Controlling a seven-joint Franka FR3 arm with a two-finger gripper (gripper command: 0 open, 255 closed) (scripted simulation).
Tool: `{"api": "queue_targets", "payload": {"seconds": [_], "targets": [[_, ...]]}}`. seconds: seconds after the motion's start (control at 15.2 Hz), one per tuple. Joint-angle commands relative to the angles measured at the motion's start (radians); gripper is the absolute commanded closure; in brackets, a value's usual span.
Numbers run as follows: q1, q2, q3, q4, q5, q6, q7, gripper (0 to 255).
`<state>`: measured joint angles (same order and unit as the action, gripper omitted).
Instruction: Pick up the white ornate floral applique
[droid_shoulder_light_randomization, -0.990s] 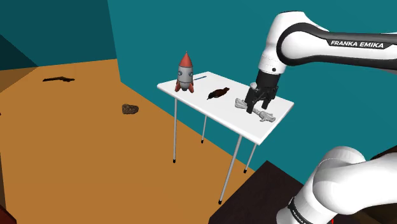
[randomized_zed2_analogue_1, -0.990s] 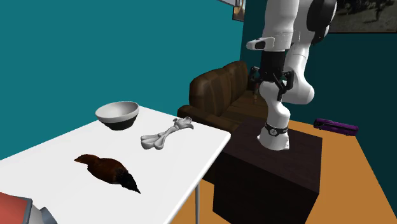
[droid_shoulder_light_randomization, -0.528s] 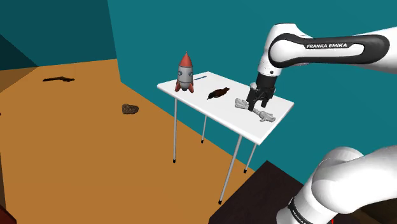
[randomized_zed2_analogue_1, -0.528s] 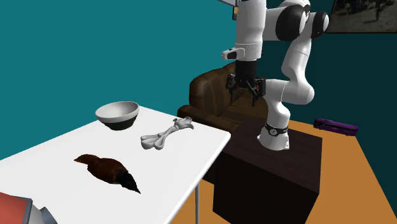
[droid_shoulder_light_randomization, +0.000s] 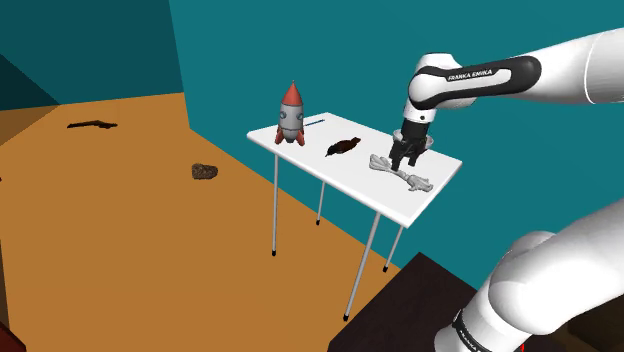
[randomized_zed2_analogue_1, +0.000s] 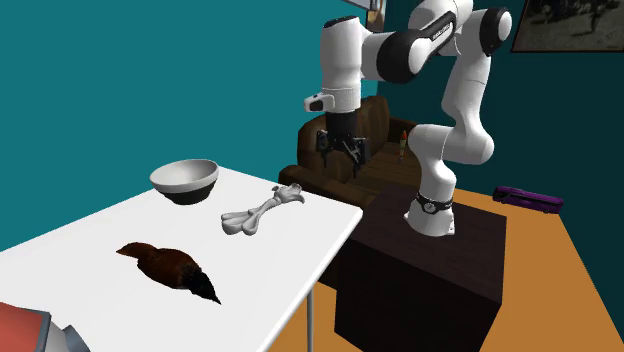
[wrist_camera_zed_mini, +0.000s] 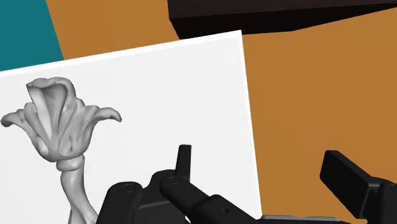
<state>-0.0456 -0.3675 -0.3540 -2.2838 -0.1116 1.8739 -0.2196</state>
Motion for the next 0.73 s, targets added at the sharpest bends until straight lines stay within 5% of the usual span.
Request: {"api": "queue_targets", "payload": {"seconds": [0.0,0.66], "targets": [[-0.004,0.068,-0.038,0.043,0.007,0.019,-0.059,0],[-0.055,0.475,-0.165,0.334,0.159,0.067,-0.360,0]]}}
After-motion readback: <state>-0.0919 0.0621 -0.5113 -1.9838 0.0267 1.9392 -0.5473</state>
